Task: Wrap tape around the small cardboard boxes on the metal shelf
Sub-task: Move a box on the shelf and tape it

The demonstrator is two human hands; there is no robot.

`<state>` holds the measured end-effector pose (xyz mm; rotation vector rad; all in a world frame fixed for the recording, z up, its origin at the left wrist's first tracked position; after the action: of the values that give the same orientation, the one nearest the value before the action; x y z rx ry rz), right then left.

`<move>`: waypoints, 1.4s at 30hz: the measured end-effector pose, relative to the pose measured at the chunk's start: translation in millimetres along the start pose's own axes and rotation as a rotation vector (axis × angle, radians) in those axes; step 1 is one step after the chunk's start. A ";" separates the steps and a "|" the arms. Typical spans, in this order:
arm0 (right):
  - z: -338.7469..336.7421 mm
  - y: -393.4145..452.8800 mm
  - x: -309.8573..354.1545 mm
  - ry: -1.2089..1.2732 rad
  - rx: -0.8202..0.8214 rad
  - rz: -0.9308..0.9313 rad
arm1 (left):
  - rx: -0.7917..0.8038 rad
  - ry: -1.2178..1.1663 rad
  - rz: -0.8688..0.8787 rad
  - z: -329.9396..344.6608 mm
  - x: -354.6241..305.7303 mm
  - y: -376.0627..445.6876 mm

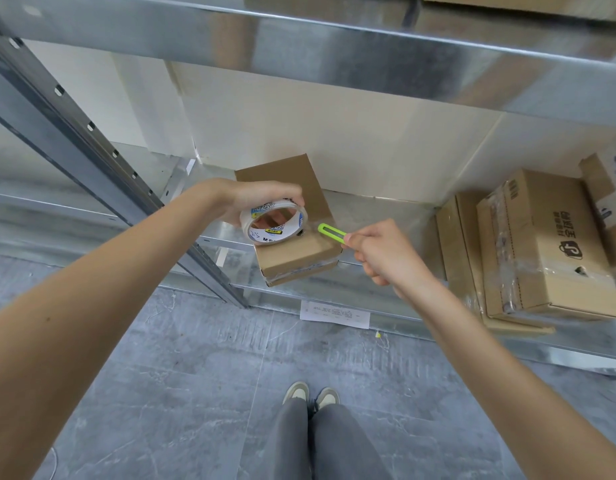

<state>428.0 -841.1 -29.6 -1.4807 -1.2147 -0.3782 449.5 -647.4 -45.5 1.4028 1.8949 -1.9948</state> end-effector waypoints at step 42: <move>30.9 5.8 -9.4 -0.595 -0.457 -0.564 | -0.087 -0.411 0.177 -10.8 22.9 -11.0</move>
<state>417.3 -817.7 -49.9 -1.6761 -2.1470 -0.6497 435.6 -623.9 -49.5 1.0018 1.5983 -1.9080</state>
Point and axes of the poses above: each hand's wrist, its own y-axis towards the middle knuckle, its own z-axis out of the palm, x = y × z, the point moved 8 cm from there along y, towards the middle knuckle
